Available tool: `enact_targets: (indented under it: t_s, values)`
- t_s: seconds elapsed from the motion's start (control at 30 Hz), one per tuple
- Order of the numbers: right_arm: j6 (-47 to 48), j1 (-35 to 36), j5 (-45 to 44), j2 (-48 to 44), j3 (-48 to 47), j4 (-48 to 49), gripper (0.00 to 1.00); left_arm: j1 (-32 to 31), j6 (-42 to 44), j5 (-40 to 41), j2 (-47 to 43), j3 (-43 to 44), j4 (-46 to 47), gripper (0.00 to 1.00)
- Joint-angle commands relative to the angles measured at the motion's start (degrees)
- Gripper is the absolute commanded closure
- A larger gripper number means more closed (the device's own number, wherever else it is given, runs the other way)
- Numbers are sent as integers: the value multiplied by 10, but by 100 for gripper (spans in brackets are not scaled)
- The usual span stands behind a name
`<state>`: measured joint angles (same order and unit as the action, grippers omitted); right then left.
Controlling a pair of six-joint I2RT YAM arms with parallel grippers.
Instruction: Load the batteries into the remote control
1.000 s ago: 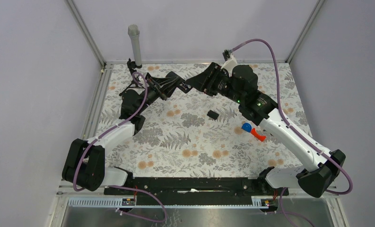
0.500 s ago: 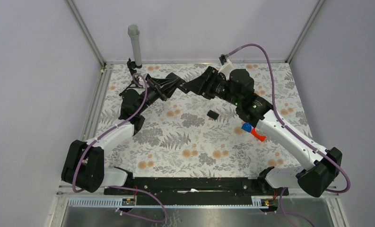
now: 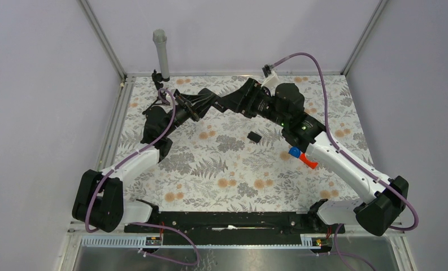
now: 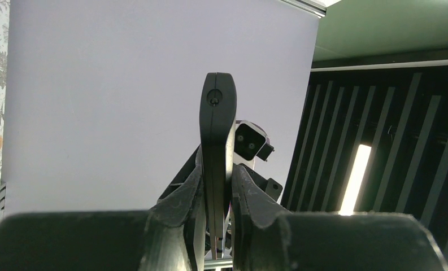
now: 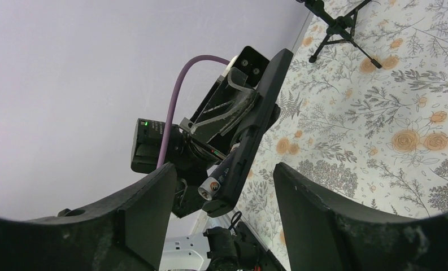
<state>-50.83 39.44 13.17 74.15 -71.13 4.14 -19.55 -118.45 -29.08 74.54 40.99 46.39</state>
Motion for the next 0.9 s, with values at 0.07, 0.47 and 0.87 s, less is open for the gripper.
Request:
enact_targets:
  t_s: [0.07,0.47,0.87]
  values:
    - [-4,-11,16,-31,22,57,31,3,5,13,-22,8,16,100]
    - [-26,-14,34,-24,40,94,45,3,5,13,-21,10,33,100]
    - [-41,-14,46,-10,45,114,52,2,18,5,-17,27,51,100]
